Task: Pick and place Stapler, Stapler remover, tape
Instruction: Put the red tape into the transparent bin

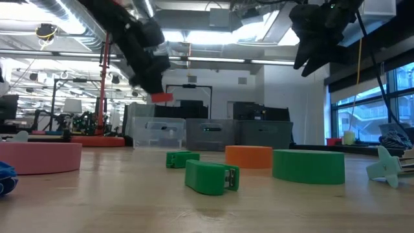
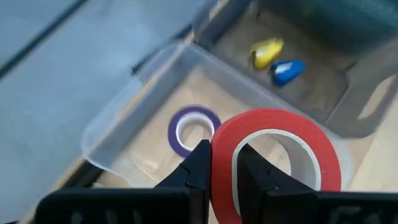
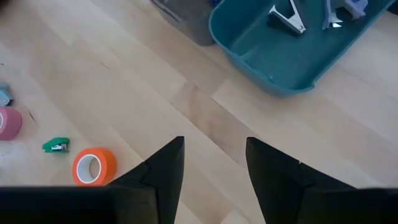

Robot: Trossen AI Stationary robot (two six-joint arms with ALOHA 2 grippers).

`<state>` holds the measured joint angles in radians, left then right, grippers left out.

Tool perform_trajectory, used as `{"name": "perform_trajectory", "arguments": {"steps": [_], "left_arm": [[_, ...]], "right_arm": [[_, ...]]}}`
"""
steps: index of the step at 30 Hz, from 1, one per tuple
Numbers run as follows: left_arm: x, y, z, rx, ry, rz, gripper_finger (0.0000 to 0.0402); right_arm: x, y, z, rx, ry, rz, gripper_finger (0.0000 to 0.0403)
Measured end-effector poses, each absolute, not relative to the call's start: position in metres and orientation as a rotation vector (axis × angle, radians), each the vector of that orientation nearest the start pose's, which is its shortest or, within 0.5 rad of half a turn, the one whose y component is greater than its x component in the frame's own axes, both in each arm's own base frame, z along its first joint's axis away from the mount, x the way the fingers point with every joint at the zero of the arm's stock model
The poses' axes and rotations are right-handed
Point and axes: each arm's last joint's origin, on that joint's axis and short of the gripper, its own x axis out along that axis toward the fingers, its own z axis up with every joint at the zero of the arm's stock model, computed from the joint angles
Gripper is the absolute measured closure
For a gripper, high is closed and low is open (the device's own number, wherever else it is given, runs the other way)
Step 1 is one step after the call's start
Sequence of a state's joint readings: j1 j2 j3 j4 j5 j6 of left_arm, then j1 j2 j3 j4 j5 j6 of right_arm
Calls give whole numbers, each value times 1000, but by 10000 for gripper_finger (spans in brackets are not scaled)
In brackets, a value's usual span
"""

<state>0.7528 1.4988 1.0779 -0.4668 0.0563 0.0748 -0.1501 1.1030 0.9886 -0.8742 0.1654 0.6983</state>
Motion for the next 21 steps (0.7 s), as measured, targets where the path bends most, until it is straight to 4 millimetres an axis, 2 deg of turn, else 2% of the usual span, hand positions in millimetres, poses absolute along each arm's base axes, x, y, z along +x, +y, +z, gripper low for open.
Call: {"name": "perform_trajectory", "arguments": {"steps": [7, 12, 17, 21], "left_arm": [[245, 224, 193, -330, 1012, 536, 367], [251, 228, 165, -387, 1074, 485, 367], [253, 229, 153, -409, 1105, 483, 362], [253, 230, 151, -403, 1106, 480, 313]], "right_arm": [[201, -35, 290, 626, 850, -623, 228], [200, -35, 290, 622, 861, -624, 228], [200, -35, 290, 598, 869, -613, 228], [200, -35, 290, 598, 869, -613, 228]]}}
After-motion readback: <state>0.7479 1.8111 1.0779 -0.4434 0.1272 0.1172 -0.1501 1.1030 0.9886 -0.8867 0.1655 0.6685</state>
